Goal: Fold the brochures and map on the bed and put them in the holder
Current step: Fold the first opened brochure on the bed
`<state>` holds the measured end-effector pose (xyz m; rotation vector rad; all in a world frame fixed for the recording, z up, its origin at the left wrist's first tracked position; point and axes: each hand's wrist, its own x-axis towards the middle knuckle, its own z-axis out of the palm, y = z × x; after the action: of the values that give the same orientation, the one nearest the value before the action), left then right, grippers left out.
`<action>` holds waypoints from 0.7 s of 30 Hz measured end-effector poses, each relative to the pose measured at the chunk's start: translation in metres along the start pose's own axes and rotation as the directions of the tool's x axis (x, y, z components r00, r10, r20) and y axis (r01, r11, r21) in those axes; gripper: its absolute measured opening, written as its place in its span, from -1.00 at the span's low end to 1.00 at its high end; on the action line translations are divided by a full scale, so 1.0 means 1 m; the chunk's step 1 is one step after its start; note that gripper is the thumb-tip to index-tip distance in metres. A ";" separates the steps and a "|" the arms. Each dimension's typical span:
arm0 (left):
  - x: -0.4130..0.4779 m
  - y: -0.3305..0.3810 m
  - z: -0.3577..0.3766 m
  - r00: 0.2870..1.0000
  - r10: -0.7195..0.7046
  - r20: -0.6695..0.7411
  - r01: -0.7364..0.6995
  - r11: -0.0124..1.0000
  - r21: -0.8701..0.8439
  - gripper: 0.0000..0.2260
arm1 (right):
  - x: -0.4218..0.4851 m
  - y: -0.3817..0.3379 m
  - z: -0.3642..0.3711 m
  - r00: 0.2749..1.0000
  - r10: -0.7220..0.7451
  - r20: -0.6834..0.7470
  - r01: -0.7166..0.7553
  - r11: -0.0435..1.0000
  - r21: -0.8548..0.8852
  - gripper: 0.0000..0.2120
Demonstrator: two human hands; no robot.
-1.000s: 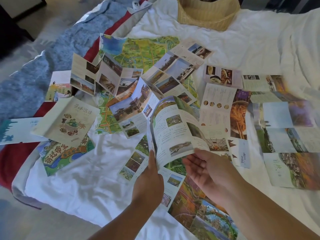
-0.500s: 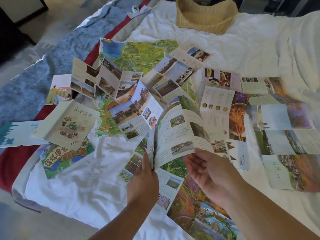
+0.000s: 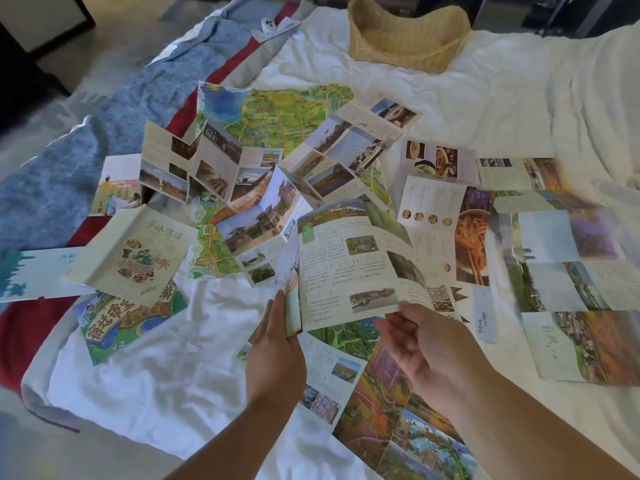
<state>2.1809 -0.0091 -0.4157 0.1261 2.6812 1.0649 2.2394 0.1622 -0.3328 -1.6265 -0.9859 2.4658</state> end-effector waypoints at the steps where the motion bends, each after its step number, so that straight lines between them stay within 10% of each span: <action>1: 0.001 0.003 -0.001 1.000 -0.003 -0.015 0.002 0.999 -0.033 -0.43 | 0.001 0.000 0.000 1.000 -0.003 -0.015 0.003 1.000 -0.011 -0.86; 21: 0.002 0.026 -0.015 0.999 0.028 0.017 -0.025 0.982 -0.189 -0.33 | -0.006 0.002 0.002 0.998 0.001 -0.061 -0.006 0.997 -0.081 -0.91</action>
<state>2.1748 0.0002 -0.3878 0.1363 2.5511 1.3126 2.2414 0.1579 -0.3284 -1.7178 -1.0893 2.3925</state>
